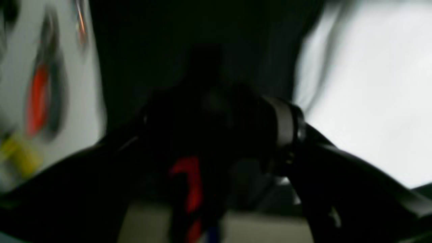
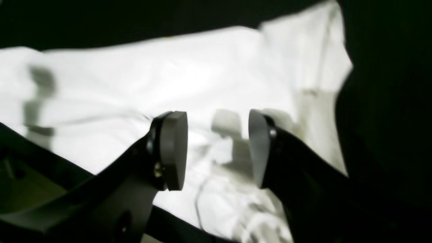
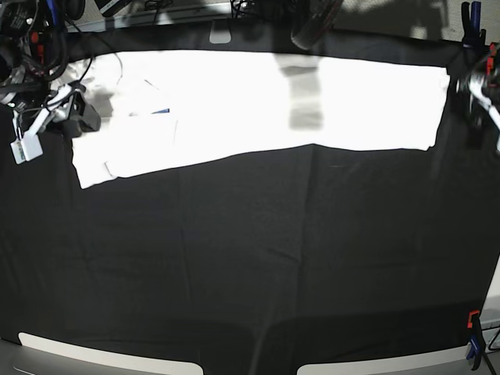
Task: Layout the t-shirt on the table in an organized manner, then fold the t-shirt properly
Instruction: 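Release the folded hem and raise both grippers, then move the left gripper to the strip's end and grasp it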
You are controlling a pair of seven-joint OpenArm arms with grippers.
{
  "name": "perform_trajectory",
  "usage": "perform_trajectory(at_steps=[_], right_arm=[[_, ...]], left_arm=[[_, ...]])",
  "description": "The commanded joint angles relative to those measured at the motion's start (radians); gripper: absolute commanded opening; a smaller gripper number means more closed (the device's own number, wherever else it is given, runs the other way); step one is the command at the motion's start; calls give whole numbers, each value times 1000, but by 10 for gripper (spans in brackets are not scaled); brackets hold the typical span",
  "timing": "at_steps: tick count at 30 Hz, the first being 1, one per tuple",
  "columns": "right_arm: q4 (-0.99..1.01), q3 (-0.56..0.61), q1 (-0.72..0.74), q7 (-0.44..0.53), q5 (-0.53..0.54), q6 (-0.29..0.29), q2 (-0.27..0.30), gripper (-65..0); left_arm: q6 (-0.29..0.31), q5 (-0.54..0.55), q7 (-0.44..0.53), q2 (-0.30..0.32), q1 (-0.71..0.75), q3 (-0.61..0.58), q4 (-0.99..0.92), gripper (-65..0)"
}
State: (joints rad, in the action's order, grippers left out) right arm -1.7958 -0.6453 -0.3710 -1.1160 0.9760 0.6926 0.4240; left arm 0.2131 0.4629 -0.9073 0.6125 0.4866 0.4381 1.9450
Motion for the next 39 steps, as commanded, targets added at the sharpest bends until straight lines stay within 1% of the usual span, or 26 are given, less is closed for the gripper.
perform_trajectory(at_steps=[1,3,5,7,9,11,12,15,16,18,20,22,25,26,28,30,34,36,39], right_arm=[[-20,-10,4,15,29,6,18,-366],[-24,-10,4,5,31,6,18,-366],[-38,-10,2,5,31,6,11,-366],[-76,-11,1,6,30,6,-12,-366],[-135,-21,2,9,31,6,-57,-366],[-209,-32,2,9,30,6,-115,-367],[-248,-38,2,8,26,6,-145,-366],[-353,-43,-5,-11,-2,6,-220,-366],[-382,-43,-13,-11,-19,6,-239,-366],[-428,-43,-33,-11,-58,6,-268,-366],[-454,-43,-56,-11,-84,6,-284,-366],[-463,-43,-75,-11,-86,6,-286,-366],[-463,-43,-82,-11,-87,6,-286,-367],[-463,-43,-81,-11,-86,6,-286,-366],[-463,-43,-81,-11,-79,6,-286,-367],[-463,-43,-81,-11,-79,6,-286,-367],[-463,-43,-81,-11,-79,6,-286,-367],[-463,-43,-81,-11,-79,6,-286,-367],[-463,-43,-81,-11,-79,6,-286,-367]], left_arm=[[20,44,4,15,-13,7,12,-289],[78,112,-25,15,-42,7,-9,-289],[95,169,-43,15,-73,7,-60,-289],[112,262,-63,17,-105,7,-127,-289],[150,389,-96,17,-135,7,-192,-289],[204,486,-131,17,-161,7,-244,-289],[219,504,-146,17,-172,7,-267,-289],[236,514,-170,17,-182,7,-353,-289],[251,542,-186,17,-182,7,-389,-289],[301,656,-238,17,-182,7,-467,-289],[351,783,-288,17,-185,7,-541,-289],[382,853,-313,17,-195,7,-603,-289],[396,913,-335,16,-211,7,-669,-289],[410,937,-335,16,-209,7,-680,-289],[447,940,-334,6,-209,6,-690,-289],[481,898,-321,-15,-209,6,-692,-289],[485,772,-261,-66,-209,6,-692,-289],[483,773,-285,-86,-209,6,-691,-289],[484,858,-369,-105,-209,6,-691,-289]])
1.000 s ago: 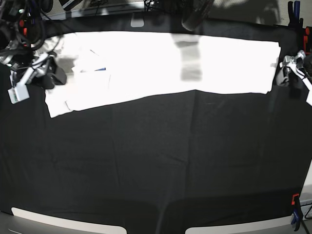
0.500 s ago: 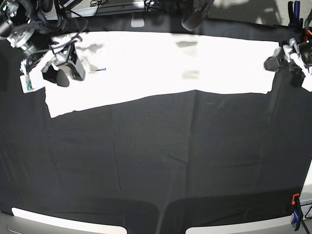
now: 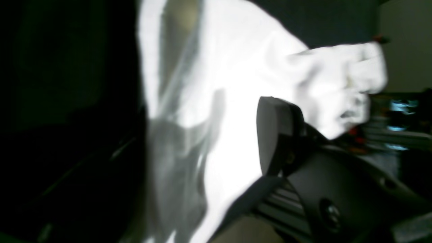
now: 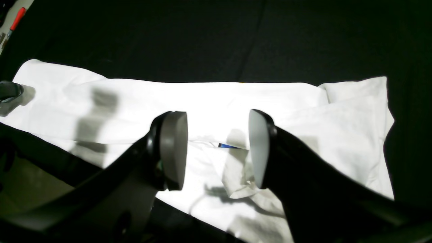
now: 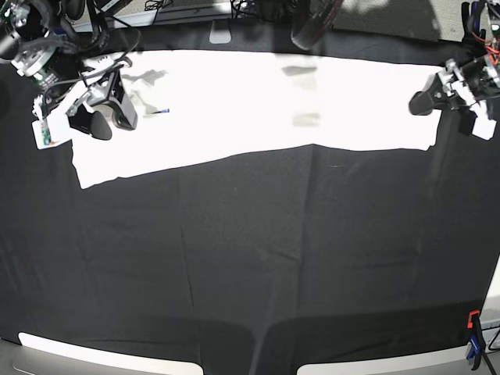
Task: Layout the t-shirt on the table in an organized manner, then fold the t-shirt properly
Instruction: 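Move the left gripper to the strip's end and grasp it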
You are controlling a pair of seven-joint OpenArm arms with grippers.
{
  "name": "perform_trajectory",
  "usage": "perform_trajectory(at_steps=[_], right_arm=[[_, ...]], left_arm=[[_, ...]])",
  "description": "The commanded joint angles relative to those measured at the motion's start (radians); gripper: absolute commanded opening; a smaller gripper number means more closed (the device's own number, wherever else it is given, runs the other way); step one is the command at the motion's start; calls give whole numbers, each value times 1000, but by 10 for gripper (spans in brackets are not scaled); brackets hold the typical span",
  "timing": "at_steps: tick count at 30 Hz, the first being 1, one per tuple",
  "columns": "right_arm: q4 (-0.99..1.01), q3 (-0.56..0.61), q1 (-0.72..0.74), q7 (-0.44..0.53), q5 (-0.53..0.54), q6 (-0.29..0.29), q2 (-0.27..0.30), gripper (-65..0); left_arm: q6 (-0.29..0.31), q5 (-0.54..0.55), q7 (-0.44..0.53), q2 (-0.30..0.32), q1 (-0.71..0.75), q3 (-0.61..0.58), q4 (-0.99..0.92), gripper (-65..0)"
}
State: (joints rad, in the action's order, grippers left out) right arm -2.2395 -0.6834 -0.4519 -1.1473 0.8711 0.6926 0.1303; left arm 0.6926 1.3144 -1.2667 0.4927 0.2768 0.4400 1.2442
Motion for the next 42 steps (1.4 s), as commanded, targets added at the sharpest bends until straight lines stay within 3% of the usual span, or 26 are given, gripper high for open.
perform_trajectory(at_steps=[1,10,13,15,18,22,27,29,37,42], right_arm=[[-19,-5,0,20,26,6,8,-367],[-19,-5,0,20,26,6,8,-367],[-19,-5,0,20,26,6,8,-367],[-19,-5,0,20,26,6,8,-367],[-19,-5,0,20,26,6,8,-367],[-19,-5,0,20,25,6,8,-367],[-19,-5,0,20,25,6,8,-367],[-19,-5,0,20,26,6,8,-367],[-19,-5,0,20,26,6,8,-367],[-19,-5,0,20,26,6,8,-367]], left_arm=[[4,43,-26,14,1,4,10,-289],[4,90,-21,-3,3,4,10,-290],[5,90,-24,-34,3,4,10,-321],[6,89,-18,-50,3,4,10,-412],[6,89,40,-44,3,5,10,-650],[6,81,101,8,-11,5,10,-650],[6,-70,116,82,-85,5,10,-650],[6,-81,108,104,-109,4,10,-650],[-10,-51,68,115,-114,4,10,-650],[-8,-200,200,161,-138,5,10,-650]])
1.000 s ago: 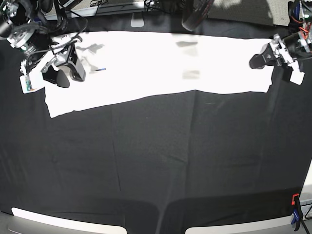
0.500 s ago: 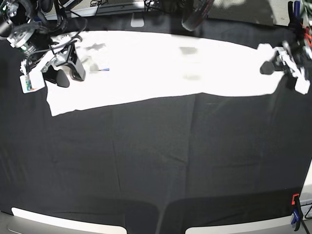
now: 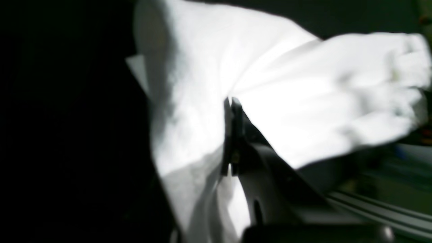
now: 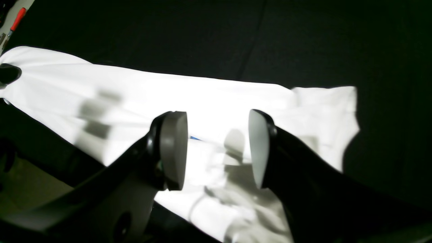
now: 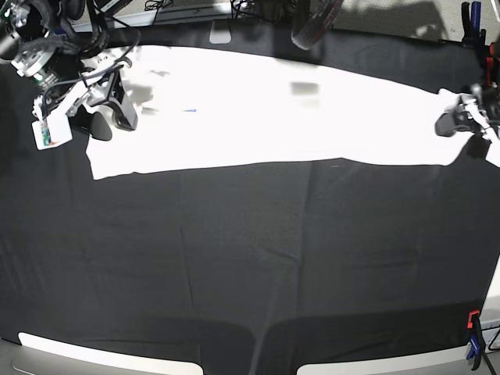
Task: Layout the t-shirt on the table in an organized manner, then fold the t-shirt properly
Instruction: 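Move the left gripper to the strip's end and grasp it, then lift the strip end with the left gripper and fold it toward the right gripper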
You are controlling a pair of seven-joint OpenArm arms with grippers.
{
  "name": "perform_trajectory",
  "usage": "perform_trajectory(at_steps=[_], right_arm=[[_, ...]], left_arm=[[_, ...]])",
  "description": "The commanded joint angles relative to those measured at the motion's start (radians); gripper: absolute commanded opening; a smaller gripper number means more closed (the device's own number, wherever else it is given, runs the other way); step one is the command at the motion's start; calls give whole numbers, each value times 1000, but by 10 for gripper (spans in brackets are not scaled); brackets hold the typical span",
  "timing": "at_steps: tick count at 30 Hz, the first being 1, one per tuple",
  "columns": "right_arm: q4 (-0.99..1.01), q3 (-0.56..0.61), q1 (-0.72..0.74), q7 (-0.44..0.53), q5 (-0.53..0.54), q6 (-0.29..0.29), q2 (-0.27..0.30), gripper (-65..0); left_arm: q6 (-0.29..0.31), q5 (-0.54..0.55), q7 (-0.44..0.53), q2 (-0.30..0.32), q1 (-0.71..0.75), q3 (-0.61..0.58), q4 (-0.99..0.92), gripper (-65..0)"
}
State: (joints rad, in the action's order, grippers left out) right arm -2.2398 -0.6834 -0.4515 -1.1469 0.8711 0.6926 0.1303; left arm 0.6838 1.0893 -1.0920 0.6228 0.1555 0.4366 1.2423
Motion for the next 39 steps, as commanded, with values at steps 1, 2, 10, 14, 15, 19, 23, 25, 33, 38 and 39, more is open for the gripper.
perform_trajectory(at_steps=[1,2,10,14,15,19,23,25,33,38,39], right_arm=[[-19,-5,0,20,26,6,8,-367],[-19,-5,0,20,26,6,8,-367],[-19,-5,0,20,26,6,8,-367],[-19,-5,0,20,26,6,8,-367],[-19,-5,0,20,26,6,8,-367],[-19,-5,0,20,26,6,8,-367],[-19,-5,0,21,26,6,8,-367],[-19,-5,0,21,27,6,8,-367],[-19,-5,2,21,29,6,8,-367],[-19,-5,2,20,29,6,8,-367],[-19,-5,2,20,29,6,8,-367]], left_arm=[[-2,-10,25,44,-34,8,12,-650],[-3,-39,23,56,-52,8,12,-650],[-85,23,-72,94,-79,8,112,-650],[-86,23,-105,60,-29,8,288,-650],[-86,23,-105,43,-14,8,340,-650],[-97,30,-104,-64,43,8,540,-650],[-96,38,-103,-206,60,0,637,-650],[-92,29,-97,-273,60,-11,636,-650],[-92,-259,-12,-397,60,-274,554,-650],[-93,-391,108,-398,60,-424,545,-650],[-93,-394,118,-397,60,-445,545,-650]])
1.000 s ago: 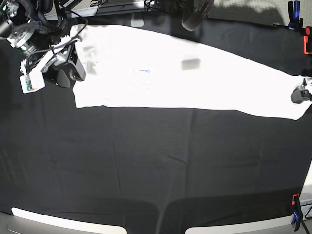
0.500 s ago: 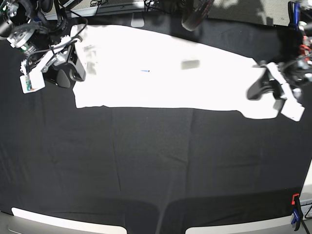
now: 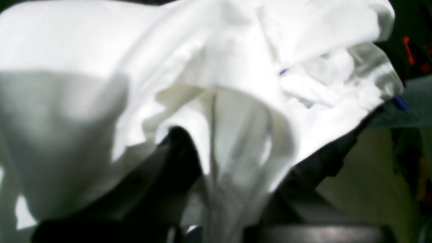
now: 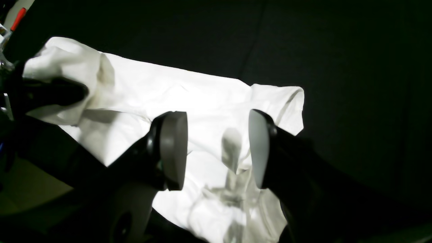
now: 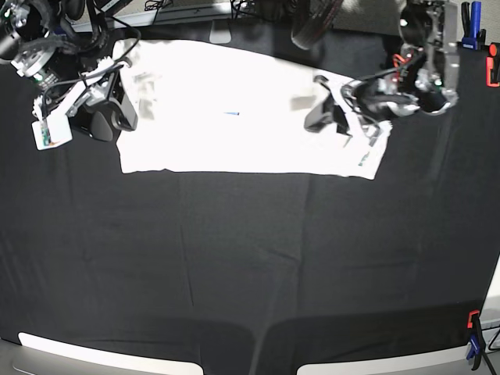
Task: Layout the t-shirt on the table in an organized manner, then fold the t-shirt properly
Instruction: 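Lift the strip end with the left gripper and fold it toward the right gripper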
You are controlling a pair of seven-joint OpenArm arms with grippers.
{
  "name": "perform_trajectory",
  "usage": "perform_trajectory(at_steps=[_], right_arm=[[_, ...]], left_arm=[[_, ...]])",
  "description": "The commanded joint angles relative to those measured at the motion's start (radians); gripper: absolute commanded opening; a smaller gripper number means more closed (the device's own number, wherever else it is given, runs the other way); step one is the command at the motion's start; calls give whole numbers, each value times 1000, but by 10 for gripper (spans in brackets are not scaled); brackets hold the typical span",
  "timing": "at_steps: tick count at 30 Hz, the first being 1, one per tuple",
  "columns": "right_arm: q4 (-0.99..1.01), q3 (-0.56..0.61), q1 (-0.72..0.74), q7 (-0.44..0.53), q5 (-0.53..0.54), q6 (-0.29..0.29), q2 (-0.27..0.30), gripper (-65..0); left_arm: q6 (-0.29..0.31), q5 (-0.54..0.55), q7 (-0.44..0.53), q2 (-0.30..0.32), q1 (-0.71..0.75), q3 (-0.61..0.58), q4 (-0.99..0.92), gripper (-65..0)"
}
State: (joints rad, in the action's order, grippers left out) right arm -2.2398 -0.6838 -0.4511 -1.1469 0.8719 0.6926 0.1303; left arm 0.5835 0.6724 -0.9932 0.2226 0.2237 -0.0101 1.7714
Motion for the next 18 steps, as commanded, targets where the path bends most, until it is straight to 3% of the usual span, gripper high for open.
perform_trajectory(at_steps=[1,4,5,7,9,11,15,18], right_arm=[[-19,-4,2,20,29,6,8,-367],[-19,-4,2,20,29,6,8,-367],[-19,-4,2,20,29,6,8,-367],[-19,-4,2,20,29,6,8,-367],[-19,-4,2,20,29,6,8,-367],[-19,-4,2,20,29,6,8,-367],[-19,-4,2,20,29,6,8,-367],[-19,-4,2,21,29,6,8,-367]], left_arm=[[7,23,24,2,-8,-15,16,-650],[7,23,22,3,-10,-42,16,-650],[7,24,23,3,-10,-43,16,-618],[7,24,22,3,-10,-43,16,-448],[7,30,22,3,-11,-43,16,-353],[6,70,22,3,-11,-43,16,-334],[8,253,5,3,-11,-43,19,-334],[18,385,-71,3,-11,-43,53,-334]])
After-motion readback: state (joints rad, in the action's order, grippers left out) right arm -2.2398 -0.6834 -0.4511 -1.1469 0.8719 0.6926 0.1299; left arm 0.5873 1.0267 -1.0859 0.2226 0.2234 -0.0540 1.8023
